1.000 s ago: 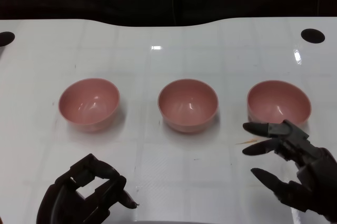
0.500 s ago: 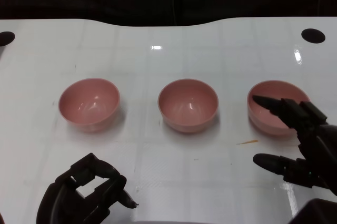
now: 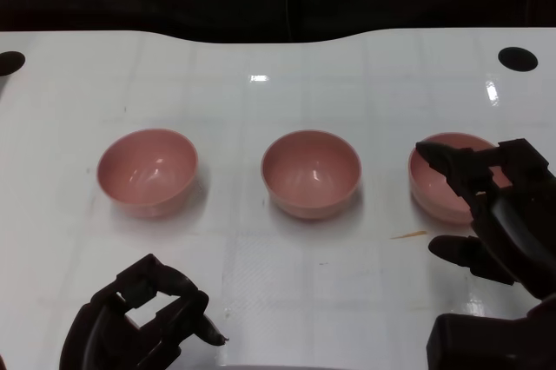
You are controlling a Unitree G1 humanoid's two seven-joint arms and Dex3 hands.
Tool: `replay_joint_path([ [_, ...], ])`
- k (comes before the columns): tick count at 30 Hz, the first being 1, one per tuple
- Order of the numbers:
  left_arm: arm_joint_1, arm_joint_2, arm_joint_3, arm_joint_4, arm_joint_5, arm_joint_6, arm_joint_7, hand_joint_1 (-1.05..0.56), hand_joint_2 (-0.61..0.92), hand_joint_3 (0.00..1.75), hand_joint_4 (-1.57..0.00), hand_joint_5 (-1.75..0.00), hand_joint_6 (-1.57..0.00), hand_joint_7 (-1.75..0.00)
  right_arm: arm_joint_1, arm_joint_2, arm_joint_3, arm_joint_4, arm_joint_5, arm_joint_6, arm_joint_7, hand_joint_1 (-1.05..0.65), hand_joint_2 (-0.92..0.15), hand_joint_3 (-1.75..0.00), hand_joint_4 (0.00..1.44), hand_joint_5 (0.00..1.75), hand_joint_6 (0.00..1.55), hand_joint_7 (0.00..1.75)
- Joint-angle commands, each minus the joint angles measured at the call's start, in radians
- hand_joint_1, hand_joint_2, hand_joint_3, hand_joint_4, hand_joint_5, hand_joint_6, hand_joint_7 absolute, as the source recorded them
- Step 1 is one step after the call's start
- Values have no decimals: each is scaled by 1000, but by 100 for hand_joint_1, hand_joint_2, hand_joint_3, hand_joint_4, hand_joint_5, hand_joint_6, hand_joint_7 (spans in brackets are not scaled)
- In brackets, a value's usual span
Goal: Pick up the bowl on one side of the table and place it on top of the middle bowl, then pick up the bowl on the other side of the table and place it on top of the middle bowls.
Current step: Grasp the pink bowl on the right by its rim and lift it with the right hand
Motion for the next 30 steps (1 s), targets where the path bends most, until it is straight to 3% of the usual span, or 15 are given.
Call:
replay_joint_path([
  [1, 4, 12, 3, -12, -5, -1, -5, -31, 92, 13, -91, -131, -90, -110, -45, -34, 16, 18, -21, 47, 14, -56, -88, 0, 13, 74, 26, 25],
  [6, 5, 11, 3, -12, -7, -1, -6, -31, 92, 14, -91, -131, -91, -109, -84, -50, 43, 50, -19, 102, 28, -54, -84, 0, 20, 63, 35, 14],
  [17, 17, 12, -3, -29, 3, -8, -3, -33, 92, 15, -91, -130, -91, -108, -219, -76, 121, 288, -34, 198, -9, -57, -83, 0, 41, 31, 45, 2],
  [30, 26, 4, -4, -44, 6, -5, 12, -34, 92, 13, -89, -130, -89, -110, -327, -91, 214, 477, 31, 199, 19, -56, -86, 0, 47, 19, 46, 1],
])
